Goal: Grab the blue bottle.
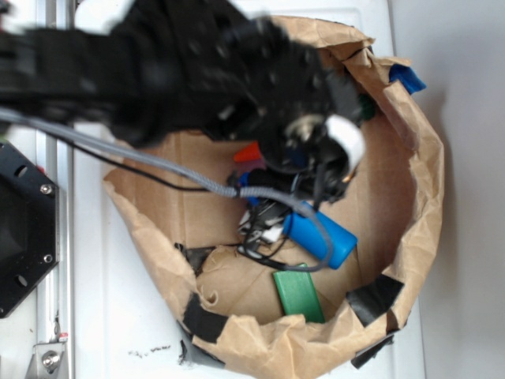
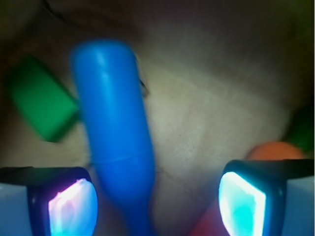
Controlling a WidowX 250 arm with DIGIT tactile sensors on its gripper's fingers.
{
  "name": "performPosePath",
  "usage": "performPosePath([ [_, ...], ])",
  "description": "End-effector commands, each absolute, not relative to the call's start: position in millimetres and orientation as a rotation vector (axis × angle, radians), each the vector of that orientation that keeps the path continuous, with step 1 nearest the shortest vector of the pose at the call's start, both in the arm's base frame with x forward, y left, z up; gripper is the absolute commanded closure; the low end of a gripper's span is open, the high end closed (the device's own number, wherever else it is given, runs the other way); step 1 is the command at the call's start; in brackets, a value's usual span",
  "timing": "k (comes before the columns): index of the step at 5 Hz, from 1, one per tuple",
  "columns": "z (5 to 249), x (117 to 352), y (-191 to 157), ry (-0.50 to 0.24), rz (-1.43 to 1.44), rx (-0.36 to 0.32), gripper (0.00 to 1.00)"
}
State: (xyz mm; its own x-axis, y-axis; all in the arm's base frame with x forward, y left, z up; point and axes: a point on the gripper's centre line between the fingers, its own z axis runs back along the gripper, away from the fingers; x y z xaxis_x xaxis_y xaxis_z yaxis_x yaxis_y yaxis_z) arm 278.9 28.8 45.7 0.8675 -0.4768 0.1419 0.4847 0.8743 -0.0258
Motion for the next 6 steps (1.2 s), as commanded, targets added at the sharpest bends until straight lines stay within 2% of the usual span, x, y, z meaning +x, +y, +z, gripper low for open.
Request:
performPosePath([
  [1, 25, 280, 7, -0.159, -0.578, -0.071, 1.00],
  [2, 35, 284, 7, -0.170, -0.560, -0.085, 1.00],
  [3, 67, 289, 12, -0.202, -0.491, 0.011, 1.00],
  [4, 113, 283, 23, -0.253, -0.386, 0.024, 1.00],
  [5, 142, 273, 35, -0.230, -0.265, 0.048, 1.00],
  [6, 151, 266, 41, -0.111, -0.151, 0.076, 1.00],
])
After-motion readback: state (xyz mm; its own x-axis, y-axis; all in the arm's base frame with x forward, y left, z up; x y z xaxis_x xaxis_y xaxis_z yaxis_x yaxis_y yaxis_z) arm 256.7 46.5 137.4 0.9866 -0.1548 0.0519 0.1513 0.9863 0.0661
